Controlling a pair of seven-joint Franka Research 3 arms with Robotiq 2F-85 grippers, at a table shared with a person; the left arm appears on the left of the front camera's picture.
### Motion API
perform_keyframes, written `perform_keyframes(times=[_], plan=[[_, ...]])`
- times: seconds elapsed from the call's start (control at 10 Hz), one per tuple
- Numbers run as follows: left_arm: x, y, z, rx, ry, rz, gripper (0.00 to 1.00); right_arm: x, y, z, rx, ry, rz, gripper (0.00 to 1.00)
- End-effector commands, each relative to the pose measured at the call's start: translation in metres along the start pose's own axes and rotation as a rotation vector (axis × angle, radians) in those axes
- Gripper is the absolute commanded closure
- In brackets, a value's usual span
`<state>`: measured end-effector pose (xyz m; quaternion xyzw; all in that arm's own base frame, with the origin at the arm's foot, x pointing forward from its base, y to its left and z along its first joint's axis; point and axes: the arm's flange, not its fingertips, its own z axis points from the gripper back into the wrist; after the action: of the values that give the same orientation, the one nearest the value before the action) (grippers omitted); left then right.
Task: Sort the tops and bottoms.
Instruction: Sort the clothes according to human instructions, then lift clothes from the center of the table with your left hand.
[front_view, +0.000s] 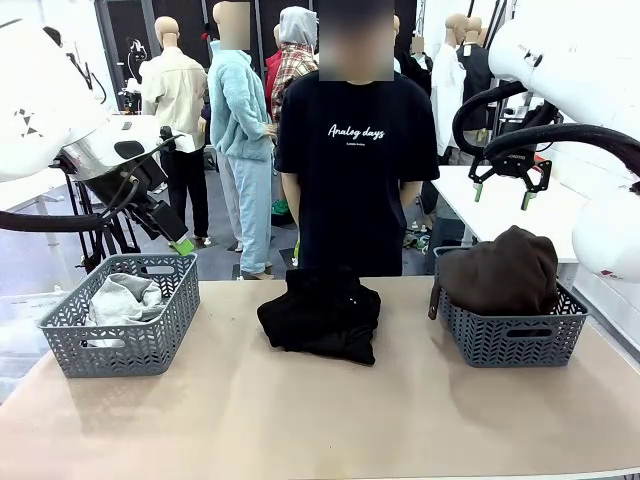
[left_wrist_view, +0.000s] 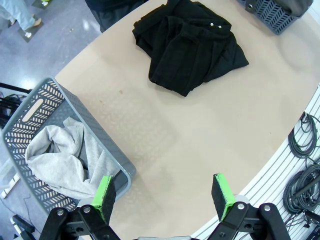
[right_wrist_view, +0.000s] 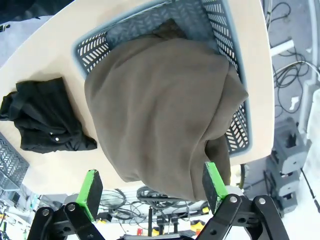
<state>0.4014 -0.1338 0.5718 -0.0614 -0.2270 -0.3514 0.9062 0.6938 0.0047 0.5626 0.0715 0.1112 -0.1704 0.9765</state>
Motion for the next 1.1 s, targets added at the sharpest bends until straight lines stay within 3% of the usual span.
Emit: perform_keyframes(times=[0.0, 1.0], plan=[[-0.0009, 0.0013, 0.0011, -0.014, -0.006, -0.009, 0.00, -0.0005, 0.0023, 0.0013, 0.003, -0.007, 0.006, 0.00], [-0.0009, 0.0013, 0.0011, -0.014, -0.006, -0.009, 0.00, -0.0005, 0.0023, 0.0013, 0.003, -0.007, 0.006, 0.00]])
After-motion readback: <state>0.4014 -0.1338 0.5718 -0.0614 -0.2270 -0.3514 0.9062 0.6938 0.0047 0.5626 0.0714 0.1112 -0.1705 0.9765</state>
